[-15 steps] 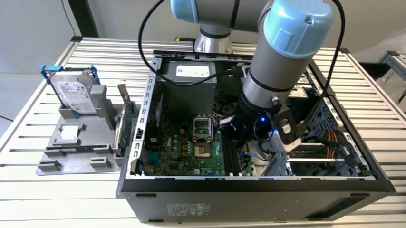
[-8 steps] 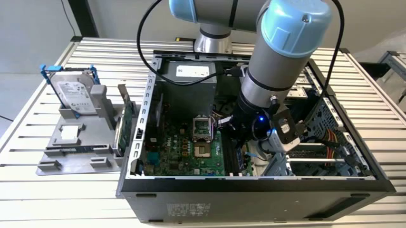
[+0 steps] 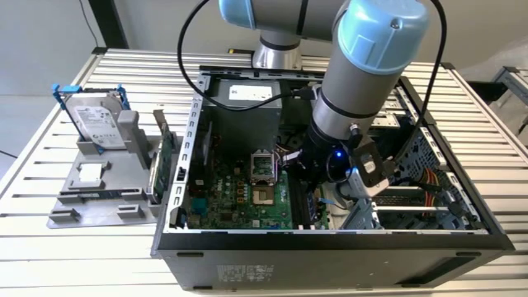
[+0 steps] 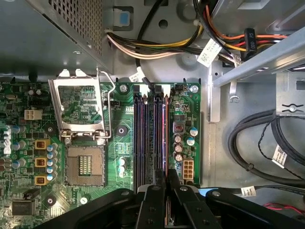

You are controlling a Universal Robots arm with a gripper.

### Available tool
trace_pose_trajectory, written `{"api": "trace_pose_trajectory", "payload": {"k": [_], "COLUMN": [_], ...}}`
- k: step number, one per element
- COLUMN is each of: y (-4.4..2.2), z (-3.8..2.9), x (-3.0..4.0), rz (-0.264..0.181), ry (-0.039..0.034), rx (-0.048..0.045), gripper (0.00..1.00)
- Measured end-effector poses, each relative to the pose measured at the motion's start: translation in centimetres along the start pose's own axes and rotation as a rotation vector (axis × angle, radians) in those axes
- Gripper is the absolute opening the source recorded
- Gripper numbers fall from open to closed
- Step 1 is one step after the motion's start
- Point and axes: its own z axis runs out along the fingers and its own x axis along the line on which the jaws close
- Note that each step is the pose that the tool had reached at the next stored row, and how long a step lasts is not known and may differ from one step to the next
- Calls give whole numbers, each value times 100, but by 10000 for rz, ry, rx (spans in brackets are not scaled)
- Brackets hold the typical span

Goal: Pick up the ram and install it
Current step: 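Insert the ram into the slot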

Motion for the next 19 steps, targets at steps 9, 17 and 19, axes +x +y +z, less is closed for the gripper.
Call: {"api": "trace_pose_trajectory", "payload": {"k": [9,17,19], "y": [5,4,3], "z": [0,29,37], "x": [-15,-14,-14], "rz": [-50,19,37], "ry": [2,-1,-2], "rx": [0,-16,-27], "gripper": [0,0,0]}}
